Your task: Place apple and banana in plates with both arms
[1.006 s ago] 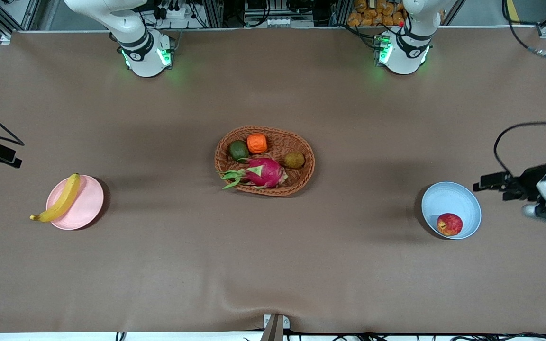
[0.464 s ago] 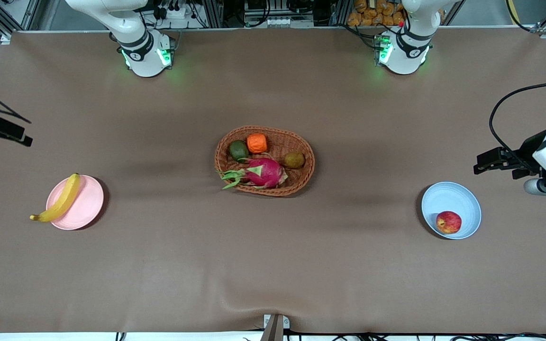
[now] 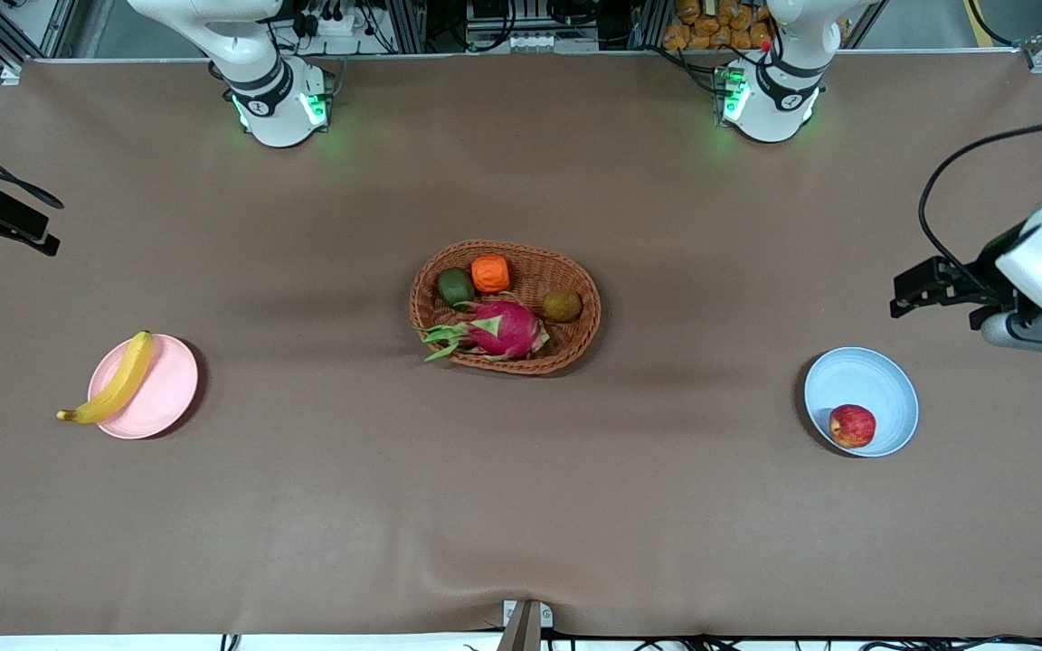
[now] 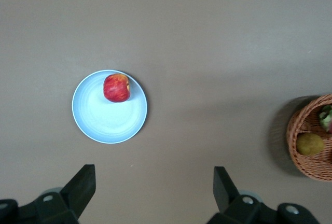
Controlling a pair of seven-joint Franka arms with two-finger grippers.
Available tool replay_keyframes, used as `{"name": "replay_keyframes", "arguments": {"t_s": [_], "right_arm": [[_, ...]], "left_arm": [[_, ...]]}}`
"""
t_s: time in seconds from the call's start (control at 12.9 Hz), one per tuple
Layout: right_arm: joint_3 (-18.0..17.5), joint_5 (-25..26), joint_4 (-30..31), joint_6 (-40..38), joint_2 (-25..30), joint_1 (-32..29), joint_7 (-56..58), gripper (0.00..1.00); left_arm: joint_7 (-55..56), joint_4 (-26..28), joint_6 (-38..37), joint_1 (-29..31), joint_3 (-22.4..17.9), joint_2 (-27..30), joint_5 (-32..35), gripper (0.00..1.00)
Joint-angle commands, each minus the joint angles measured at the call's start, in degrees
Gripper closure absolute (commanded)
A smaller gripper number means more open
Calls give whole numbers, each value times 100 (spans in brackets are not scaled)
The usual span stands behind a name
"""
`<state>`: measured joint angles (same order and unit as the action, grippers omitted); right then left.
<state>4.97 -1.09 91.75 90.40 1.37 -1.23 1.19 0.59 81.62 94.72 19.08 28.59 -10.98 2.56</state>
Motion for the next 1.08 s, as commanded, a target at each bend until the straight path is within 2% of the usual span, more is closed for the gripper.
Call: {"name": "replay_keyframes", "arguments": {"t_s": [0.0,0.23,0.39,0.62,0.77,1.01], "right_arm": [[-128,100,44,-153,153,-141,-66,0],[-110,100,0,-251,320,-150,-4,0],[-127,100,-78,-356,346,-150,-13,0],[-154,-14,-167,-444,346,-115,-92,0],[-163,-14,-158,-453,338,-45,-92,0],[-145,-14,-167,-453,311,-9,-101,0]], "left_arm": [[196,82,-278,-438,-335,428,131,0],[222,257,-507,-1518,-1476,745,26,0],[275,520,-508,-1985,-2022,1000,-106,0],[477,1012,-534,-2355,-2392,1439,-159,0],[486,1215,-543,-2654,-2858,1624,-281,0],[477,1225,-656,-2585,-2842,1756,-282,0]]}}
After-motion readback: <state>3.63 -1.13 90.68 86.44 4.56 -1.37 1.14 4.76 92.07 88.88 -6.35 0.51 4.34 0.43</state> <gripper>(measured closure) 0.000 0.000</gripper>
